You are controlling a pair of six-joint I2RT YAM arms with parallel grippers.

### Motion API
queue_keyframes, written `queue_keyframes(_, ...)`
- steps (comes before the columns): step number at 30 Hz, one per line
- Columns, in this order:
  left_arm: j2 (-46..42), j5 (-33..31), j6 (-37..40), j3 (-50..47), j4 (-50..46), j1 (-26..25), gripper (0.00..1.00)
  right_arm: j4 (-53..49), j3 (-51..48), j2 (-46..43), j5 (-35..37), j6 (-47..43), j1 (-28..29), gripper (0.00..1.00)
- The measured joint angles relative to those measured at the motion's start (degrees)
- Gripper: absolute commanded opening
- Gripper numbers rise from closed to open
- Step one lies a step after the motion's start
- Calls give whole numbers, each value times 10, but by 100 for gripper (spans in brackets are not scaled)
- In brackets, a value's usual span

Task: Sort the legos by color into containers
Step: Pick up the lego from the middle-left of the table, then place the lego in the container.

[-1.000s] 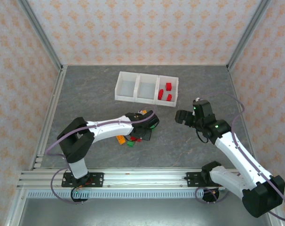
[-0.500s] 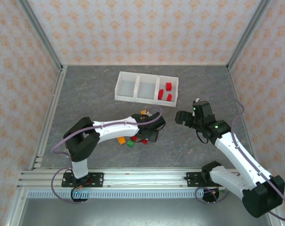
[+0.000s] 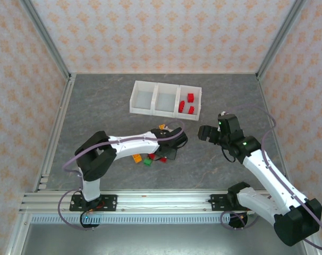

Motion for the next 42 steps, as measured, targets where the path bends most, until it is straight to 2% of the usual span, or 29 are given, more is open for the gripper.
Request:
queue_keyframes(5,17,0,-2,0,0,4,54,0,-1,0,0,0,0,98)
queue_keyframes(12,23,4,-3,0,5,9,40,0,-1,-2,0,0,0,98)
queue_keyframes(19,34,11,-6,4,7,9,36,0,-2,-7,1,0,0,98)
queue_keyframes(26,34,13,-15,4,7,9,26,0,-3,-9,2,0,0,98)
queue_keyframes(30,22,7,-19,-1,9,8,22,0,-3,-14,5,0,0,97)
queue_keyframes(34,-23,-10,-21,3,6,6,22,0,-3,-36,21,7,0,97)
queue_keyframes(38,-39,-32,-14,88,-17,10,22,0,-3,-70,42,14,0,97)
queue_keyframes(42,5,-45,17,233,-44,33,22,0,-4,-100,61,22,0,97)
